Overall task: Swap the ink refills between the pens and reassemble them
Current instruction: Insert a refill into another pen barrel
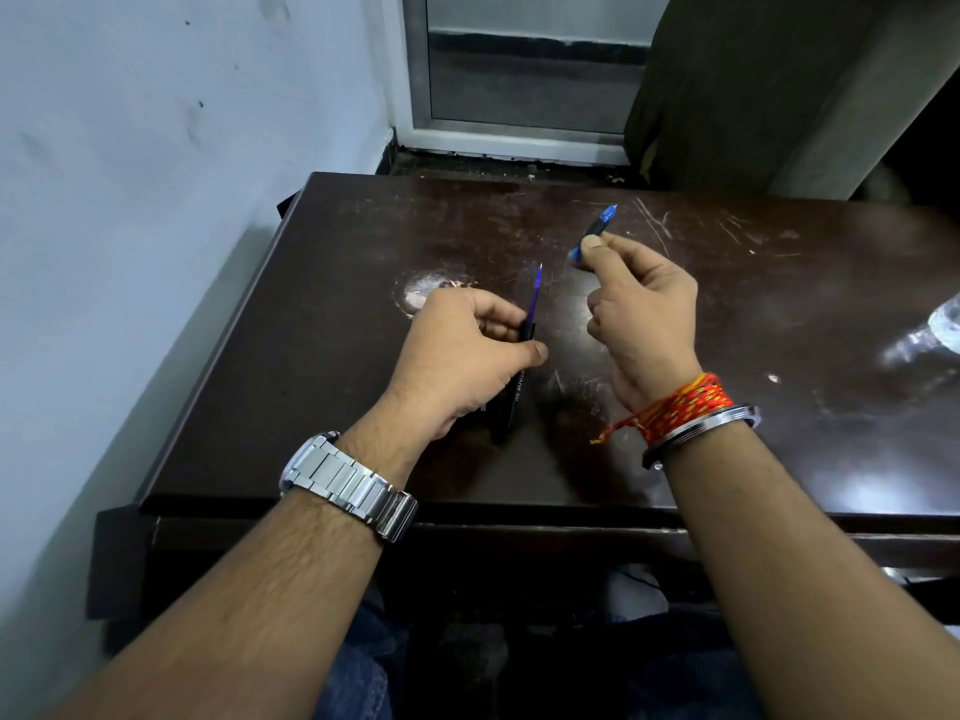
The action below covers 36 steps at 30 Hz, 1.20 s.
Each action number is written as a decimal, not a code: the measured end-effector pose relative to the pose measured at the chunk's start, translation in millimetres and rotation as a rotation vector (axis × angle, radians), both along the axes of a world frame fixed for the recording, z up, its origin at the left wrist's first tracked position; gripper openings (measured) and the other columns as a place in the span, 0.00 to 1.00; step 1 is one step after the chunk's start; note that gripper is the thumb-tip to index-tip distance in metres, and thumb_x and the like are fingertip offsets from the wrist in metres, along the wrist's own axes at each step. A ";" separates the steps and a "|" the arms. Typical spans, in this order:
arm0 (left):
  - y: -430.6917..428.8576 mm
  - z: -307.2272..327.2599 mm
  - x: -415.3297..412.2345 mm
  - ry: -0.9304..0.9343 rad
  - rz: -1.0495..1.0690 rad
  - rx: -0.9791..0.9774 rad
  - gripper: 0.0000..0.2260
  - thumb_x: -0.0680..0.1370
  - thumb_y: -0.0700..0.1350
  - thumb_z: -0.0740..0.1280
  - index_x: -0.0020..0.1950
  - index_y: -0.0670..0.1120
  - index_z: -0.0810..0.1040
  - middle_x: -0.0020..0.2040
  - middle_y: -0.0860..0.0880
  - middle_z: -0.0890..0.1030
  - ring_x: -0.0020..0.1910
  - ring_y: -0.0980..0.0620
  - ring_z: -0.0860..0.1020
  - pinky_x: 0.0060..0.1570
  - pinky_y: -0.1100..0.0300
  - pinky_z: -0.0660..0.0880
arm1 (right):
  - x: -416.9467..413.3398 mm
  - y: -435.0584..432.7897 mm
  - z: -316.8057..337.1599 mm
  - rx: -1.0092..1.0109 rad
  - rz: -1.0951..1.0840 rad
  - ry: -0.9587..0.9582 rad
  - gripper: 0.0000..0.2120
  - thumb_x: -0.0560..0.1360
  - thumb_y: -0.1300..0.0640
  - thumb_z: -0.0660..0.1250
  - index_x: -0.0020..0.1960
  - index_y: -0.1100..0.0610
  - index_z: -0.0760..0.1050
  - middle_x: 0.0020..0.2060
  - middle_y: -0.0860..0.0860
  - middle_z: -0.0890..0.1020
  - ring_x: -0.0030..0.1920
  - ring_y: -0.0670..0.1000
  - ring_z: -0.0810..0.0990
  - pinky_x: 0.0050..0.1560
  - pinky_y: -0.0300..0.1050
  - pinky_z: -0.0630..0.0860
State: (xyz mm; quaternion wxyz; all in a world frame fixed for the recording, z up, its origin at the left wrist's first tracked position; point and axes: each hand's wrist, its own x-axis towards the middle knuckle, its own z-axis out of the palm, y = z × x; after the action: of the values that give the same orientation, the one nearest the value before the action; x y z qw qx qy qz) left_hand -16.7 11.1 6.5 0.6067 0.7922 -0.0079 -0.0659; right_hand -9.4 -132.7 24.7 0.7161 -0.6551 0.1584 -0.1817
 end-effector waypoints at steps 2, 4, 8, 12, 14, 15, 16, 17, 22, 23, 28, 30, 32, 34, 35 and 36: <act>-0.6 -0.7 0.5 0.006 -0.011 0.017 0.11 0.67 0.40 0.82 0.42 0.52 0.83 0.41 0.48 0.85 0.37 0.52 0.82 0.36 0.58 0.78 | -1.8 -0.2 1.4 0.026 0.034 -0.009 0.08 0.78 0.59 0.69 0.53 0.63 0.82 0.44 0.55 0.84 0.26 0.38 0.73 0.35 0.34 0.68; -0.8 -1.2 1.0 0.009 -0.026 0.034 0.12 0.67 0.41 0.83 0.43 0.52 0.83 0.42 0.48 0.85 0.39 0.52 0.82 0.38 0.57 0.78 | -3.2 1.0 2.4 0.026 0.060 -0.012 0.10 0.78 0.59 0.69 0.56 0.65 0.81 0.44 0.55 0.84 0.25 0.37 0.73 0.33 0.31 0.69; -1.2 -1.9 0.6 0.007 -0.038 0.046 0.12 0.67 0.41 0.83 0.42 0.53 0.83 0.41 0.49 0.84 0.38 0.52 0.82 0.39 0.55 0.78 | -3.0 3.9 2.0 0.011 0.100 -0.022 0.11 0.78 0.60 0.69 0.56 0.66 0.81 0.42 0.54 0.83 0.24 0.37 0.73 0.30 0.29 0.68; -1.2 -1.7 0.0 -0.001 -0.036 0.057 0.12 0.67 0.41 0.83 0.40 0.53 0.82 0.40 0.50 0.84 0.37 0.52 0.82 0.38 0.56 0.78 | -2.5 2.8 -1.0 -0.010 0.135 -0.010 0.08 0.77 0.60 0.69 0.55 0.62 0.81 0.41 0.52 0.83 0.24 0.36 0.73 0.31 0.29 0.68; -1.2 -1.0 -0.4 -0.005 -0.039 0.059 0.12 0.67 0.41 0.83 0.40 0.53 0.82 0.39 0.51 0.84 0.37 0.53 0.82 0.37 0.57 0.77 | -2.1 2.7 -2.2 -0.026 0.151 0.001 0.07 0.77 0.60 0.70 0.53 0.60 0.82 0.38 0.50 0.82 0.24 0.37 0.73 0.31 0.30 0.68; -1.1 -0.6 -0.7 -0.008 -0.040 0.055 0.12 0.67 0.40 0.83 0.40 0.54 0.82 0.39 0.52 0.84 0.36 0.54 0.82 0.36 0.58 0.77 | -2.0 3.0 -2.6 -0.036 0.155 0.007 0.06 0.77 0.60 0.70 0.52 0.60 0.82 0.38 0.50 0.82 0.24 0.37 0.73 0.32 0.30 0.68; -1.0 -0.2 -1.1 -0.011 -0.040 0.049 0.13 0.67 0.40 0.82 0.40 0.54 0.82 0.38 0.52 0.84 0.36 0.55 0.81 0.35 0.60 0.76 | -2.1 3.6 -2.6 -0.044 0.158 0.013 0.06 0.77 0.60 0.70 0.52 0.60 0.82 0.39 0.50 0.82 0.24 0.37 0.73 0.32 0.31 0.67; -0.8 0.2 -1.4 -0.014 -0.042 0.044 0.13 0.67 0.39 0.82 0.39 0.54 0.82 0.38 0.53 0.84 0.35 0.56 0.81 0.34 0.61 0.76 | -2.3 4.6 -2.8 -0.051 0.163 0.016 0.06 0.77 0.60 0.70 0.51 0.60 0.82 0.40 0.51 0.83 0.24 0.37 0.73 0.32 0.31 0.67; 0.5 1.0 -1.3 -0.026 -0.036 0.043 0.13 0.67 0.40 0.83 0.40 0.54 0.82 0.37 0.54 0.84 0.33 0.59 0.80 0.32 0.65 0.75 | -4.5 7.6 -1.5 -0.043 0.187 0.030 0.04 0.76 0.61 0.70 0.49 0.61 0.82 0.32 0.47 0.80 0.23 0.37 0.72 0.28 0.29 0.67; 0.4 0.7 -0.9 -0.028 -0.029 0.045 0.13 0.67 0.40 0.83 0.40 0.54 0.82 0.38 0.53 0.84 0.33 0.59 0.80 0.32 0.65 0.75 | -4.6 7.5 -1.0 -0.037 0.184 0.036 0.05 0.76 0.62 0.69 0.50 0.62 0.82 0.33 0.48 0.80 0.23 0.37 0.72 0.28 0.29 0.67; 0.5 -1.2 0.6 -0.050 -0.005 0.057 0.13 0.67 0.42 0.83 0.41 0.56 0.83 0.38 0.55 0.84 0.35 0.60 0.81 0.33 0.66 0.74 | -6.1 7.5 1.7 -0.011 0.206 0.038 0.05 0.77 0.62 0.67 0.47 0.61 0.82 0.36 0.50 0.81 0.23 0.37 0.73 0.27 0.29 0.67; 0.4 -1.8 0.7 -0.053 -0.007 0.052 0.13 0.67 0.41 0.83 0.41 0.56 0.83 0.38 0.55 0.84 0.35 0.61 0.81 0.33 0.66 0.74 | -6.4 7.6 1.7 -0.001 0.210 0.041 0.05 0.78 0.62 0.67 0.47 0.60 0.82 0.36 0.51 0.81 0.23 0.38 0.73 0.27 0.29 0.67; 0.1 -1.8 0.3 -0.052 -0.012 0.046 0.13 0.67 0.41 0.82 0.41 0.55 0.83 0.38 0.56 0.85 0.35 0.61 0.81 0.33 0.67 0.74 | -6.3 7.3 1.8 0.017 0.209 0.061 0.06 0.78 0.61 0.67 0.48 0.61 0.82 0.37 0.51 0.81 0.23 0.39 0.71 0.27 0.31 0.66; -0.3 -0.6 0.1 -0.053 -0.011 0.028 0.12 0.68 0.40 0.82 0.43 0.54 0.84 0.38 0.55 0.85 0.37 0.61 0.82 0.35 0.66 0.76 | -7.1 8.3 2.1 0.030 0.220 0.079 0.06 0.78 0.61 0.67 0.47 0.61 0.82 0.37 0.52 0.81 0.22 0.39 0.69 0.24 0.33 0.65; -0.2 0.3 0.1 -0.055 -0.004 0.013 0.11 0.69 0.39 0.81 0.43 0.53 0.85 0.38 0.55 0.86 0.37 0.60 0.83 0.37 0.65 0.77 | -7.9 9.5 2.0 0.038 0.238 0.083 0.06 0.78 0.62 0.66 0.47 0.62 0.81 0.37 0.52 0.81 0.22 0.39 0.69 0.23 0.32 0.65; 0.0 1.3 0.2 -0.057 0.007 -0.003 0.11 0.69 0.38 0.81 0.43 0.53 0.85 0.37 0.55 0.86 0.38 0.60 0.83 0.37 0.64 0.78 | -8.9 11.1 2.0 0.054 0.264 0.087 0.06 0.78 0.63 0.66 0.47 0.62 0.81 0.36 0.53 0.80 0.21 0.39 0.69 0.22 0.32 0.65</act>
State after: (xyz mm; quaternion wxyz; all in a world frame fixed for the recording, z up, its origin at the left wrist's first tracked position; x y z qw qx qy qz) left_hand -16.5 11.2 7.8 0.6076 0.7928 -0.0225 -0.0411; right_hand -18.3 -121.7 26.7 0.7436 -0.6580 0.1067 -0.0532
